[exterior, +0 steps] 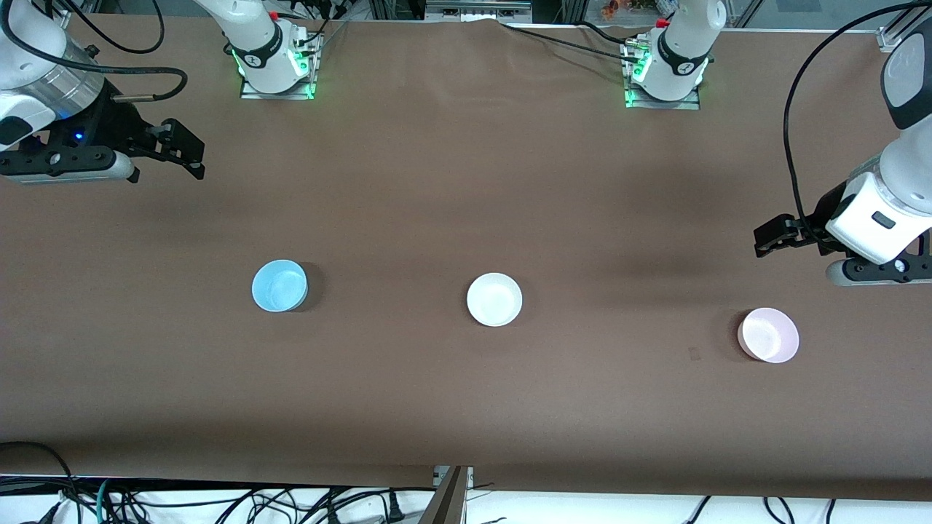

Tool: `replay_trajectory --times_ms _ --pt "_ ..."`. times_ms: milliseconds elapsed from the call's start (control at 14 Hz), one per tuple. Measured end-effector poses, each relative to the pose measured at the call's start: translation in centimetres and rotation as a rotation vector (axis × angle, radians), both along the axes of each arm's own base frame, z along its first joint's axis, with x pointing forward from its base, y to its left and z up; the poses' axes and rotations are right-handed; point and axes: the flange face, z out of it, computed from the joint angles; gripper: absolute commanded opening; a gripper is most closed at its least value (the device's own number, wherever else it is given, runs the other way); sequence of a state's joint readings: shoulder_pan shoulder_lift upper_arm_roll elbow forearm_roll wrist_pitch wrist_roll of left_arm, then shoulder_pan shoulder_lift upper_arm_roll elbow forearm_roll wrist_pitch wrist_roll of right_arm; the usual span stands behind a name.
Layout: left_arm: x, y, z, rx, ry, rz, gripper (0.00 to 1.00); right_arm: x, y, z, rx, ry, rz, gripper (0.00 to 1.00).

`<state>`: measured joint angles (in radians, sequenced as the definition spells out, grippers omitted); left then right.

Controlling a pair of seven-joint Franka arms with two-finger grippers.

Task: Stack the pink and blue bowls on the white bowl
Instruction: 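Reach the left gripper down to the pale pink bowl's rim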

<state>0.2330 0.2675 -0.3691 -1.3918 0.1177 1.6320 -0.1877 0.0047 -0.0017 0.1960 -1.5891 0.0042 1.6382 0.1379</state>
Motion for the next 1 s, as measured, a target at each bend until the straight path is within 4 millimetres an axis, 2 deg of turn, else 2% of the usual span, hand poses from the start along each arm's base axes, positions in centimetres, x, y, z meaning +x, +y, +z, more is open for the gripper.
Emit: replay_trajectory --times_ms 286,500,643,714,786,929,1000 --pt "0.1 0.5 -0.3 0.012 0.005 0.001 1.0 0.0 0.0 0.0 0.0 0.0 0.0 1.0" --pt "1.4 3.0 -2.8 0.011 0.023 -0.034 1.0 0.0 0.0 0.0 0.0 0.0 0.0 1.0" --pt "3.0 6.9 -5.4 0.013 0.003 -0.059 1.0 0.0 0.0 0.0 0.0 -0.002 0.0 1.0" --pt "3.8 9.6 -7.3 0.014 -0.003 -0.064 1.0 0.1 0.0 -0.1 0.0 -0.001 0.0 1.0" --pt "4.6 12.7 -9.7 0.007 -0.016 -0.078 1.0 0.1 0.0 -0.2 0.0 0.001 -0.001 1.0" --pt "6.0 19.0 -15.8 -0.021 -0.056 -0.11 1.0 0.3 -0.1 -0.5 -0.003 0.006 -0.002 1.0" --pt "6.4 21.3 -18.8 -0.031 -0.066 -0.108 1.0 0.4 -0.2 -0.6 -0.004 0.007 -0.003 1.0"
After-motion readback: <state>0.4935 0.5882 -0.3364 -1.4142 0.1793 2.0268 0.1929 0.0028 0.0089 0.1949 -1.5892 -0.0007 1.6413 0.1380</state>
